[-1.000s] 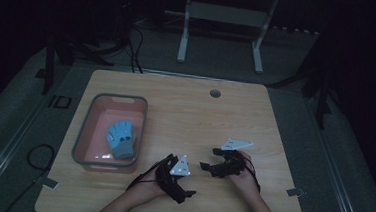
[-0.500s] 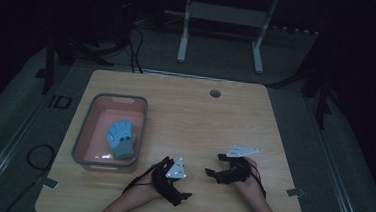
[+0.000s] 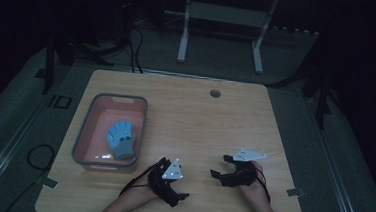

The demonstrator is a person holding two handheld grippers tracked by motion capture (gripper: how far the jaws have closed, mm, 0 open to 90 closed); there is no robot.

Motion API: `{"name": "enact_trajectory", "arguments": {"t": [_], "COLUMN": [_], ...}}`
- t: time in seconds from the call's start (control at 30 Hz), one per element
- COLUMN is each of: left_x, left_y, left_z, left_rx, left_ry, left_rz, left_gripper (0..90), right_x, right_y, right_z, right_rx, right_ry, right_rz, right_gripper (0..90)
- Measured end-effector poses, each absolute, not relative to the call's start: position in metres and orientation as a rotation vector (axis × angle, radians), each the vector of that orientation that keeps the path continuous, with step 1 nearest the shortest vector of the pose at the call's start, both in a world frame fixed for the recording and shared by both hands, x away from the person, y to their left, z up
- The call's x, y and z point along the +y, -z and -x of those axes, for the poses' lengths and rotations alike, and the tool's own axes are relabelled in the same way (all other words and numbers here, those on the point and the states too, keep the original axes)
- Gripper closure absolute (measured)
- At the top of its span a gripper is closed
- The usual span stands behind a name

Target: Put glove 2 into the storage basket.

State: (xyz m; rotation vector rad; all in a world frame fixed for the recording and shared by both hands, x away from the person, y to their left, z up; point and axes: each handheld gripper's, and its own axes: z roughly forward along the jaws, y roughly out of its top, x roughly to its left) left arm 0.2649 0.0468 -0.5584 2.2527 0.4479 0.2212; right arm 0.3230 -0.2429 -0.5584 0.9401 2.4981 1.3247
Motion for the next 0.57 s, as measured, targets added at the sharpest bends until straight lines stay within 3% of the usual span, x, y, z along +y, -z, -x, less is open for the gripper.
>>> {"name": "enact_trajectory", "arguments": {"t": [0.57], "left_x": [0.0492], "left_y": [0.5614], "left_z": [-0.2633], "left_rx": [0.448], "left_ry": [-0.236], "left_rz": [-2.250], "left_gripper": [3.7], "right_x": [-0.2432], "right_y": [0.5583], "right_z": [-0.3240], "right_rx": [2.481], "right_ry": [-1.316], "right_rz": [-0.955], "right_gripper": [13.8]}}
